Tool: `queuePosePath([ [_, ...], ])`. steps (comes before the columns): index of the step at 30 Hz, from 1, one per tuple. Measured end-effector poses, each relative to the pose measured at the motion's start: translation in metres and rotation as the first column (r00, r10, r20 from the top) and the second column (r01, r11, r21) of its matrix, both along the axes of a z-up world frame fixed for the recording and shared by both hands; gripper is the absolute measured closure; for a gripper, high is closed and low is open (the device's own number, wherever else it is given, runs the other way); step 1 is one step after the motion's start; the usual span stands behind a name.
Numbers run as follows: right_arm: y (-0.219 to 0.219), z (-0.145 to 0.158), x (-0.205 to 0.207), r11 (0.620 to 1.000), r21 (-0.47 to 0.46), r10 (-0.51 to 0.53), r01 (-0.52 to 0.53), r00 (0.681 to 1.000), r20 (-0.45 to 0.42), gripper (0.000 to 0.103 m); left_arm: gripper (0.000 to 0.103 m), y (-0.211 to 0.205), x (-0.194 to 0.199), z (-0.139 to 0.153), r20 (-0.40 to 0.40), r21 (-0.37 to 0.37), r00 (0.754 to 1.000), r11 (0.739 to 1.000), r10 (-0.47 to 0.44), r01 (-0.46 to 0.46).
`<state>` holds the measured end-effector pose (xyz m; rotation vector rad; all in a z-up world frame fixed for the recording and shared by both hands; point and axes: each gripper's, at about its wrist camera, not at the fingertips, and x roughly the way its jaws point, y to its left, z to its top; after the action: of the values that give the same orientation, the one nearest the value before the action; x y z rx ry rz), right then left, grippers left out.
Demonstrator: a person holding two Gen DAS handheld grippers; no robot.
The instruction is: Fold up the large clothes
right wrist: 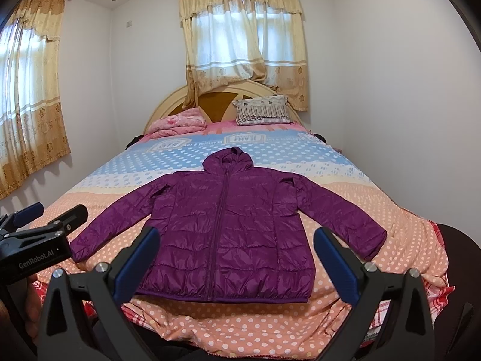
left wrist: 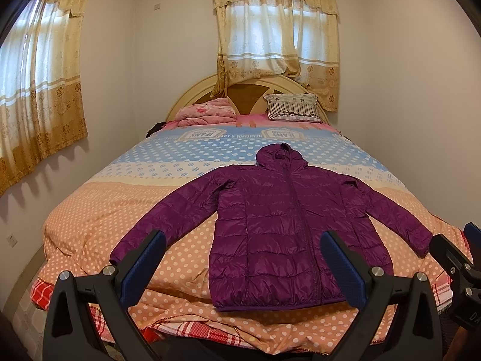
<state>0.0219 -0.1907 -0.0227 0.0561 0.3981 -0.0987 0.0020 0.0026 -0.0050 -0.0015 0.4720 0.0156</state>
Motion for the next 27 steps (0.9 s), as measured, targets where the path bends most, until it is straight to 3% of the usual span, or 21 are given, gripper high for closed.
queuePosePath([
  [27,0.0004,-0.0048,0.0006,1.000,0.001,0.012,-0.012,1.000,-0.012,0.000,0.001,0.0006,0.0016,-0.0026,0.000,-0.002,1.000,1.000,0.000,0.000],
])
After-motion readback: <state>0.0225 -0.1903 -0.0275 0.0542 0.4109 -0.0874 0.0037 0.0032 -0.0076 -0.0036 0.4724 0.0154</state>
